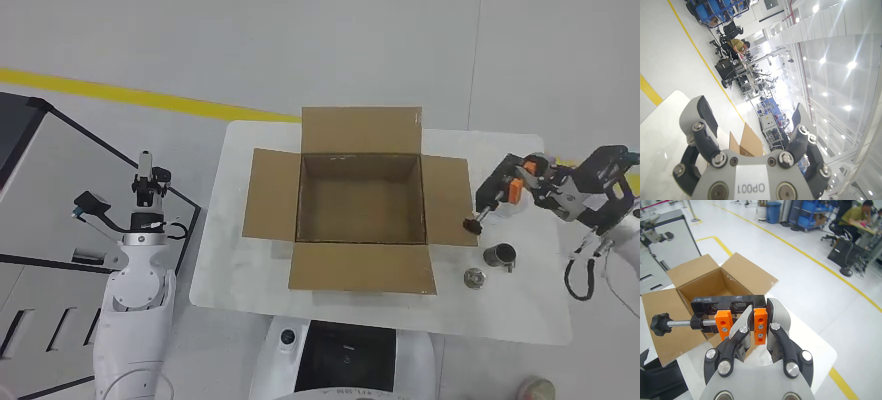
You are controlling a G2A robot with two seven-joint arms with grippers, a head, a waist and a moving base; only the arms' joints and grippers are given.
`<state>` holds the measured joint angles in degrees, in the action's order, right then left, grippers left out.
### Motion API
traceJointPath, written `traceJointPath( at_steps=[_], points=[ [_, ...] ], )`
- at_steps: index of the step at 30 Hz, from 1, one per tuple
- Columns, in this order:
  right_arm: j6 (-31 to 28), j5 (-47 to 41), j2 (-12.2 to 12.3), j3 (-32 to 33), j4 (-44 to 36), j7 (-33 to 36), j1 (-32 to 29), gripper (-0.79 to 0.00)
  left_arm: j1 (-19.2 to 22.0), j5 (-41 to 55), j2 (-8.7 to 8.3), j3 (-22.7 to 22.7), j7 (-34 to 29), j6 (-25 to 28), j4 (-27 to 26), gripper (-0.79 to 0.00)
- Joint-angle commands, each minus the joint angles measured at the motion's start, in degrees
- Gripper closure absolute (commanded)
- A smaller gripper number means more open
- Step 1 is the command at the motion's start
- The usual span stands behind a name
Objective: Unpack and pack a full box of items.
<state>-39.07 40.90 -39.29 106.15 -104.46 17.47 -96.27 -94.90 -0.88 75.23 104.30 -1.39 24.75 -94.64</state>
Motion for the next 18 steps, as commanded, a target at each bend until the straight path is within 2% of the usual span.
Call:
traceJointPath(
  at_steps=[1, 5, 8, 18],
  points=[
    [1.2, -1.6, -0.3, 7.0, -1.4, 2.0, -7.1, 0.0, 0.0, 0.0, 0.0, 0.0, 0.0, 0.0, 0.0, -0.785],
    [3.4, -5.5, -1.8, 17.0, -4.6, 5.6, -19.5, 0.0, 0.0, 0.0, 0.0, 0.0, 0.0, 0.0, 0.0, -0.785],
    [1.1, -8.4, -2.8, 20.2, -5.3, 6.4, -25.6, 0.0, 0.0, 0.0, 0.0, 0.0, 0.0, 0.0, 0.0, -0.785],
    [1.1, -8.4, -2.8, 20.2, -5.3, 6.4, -25.6, 0.0, 0.0, 0.0, 0.0, 0.0, 0.0, 0.0, 0.0, -0.785]
  ],
)
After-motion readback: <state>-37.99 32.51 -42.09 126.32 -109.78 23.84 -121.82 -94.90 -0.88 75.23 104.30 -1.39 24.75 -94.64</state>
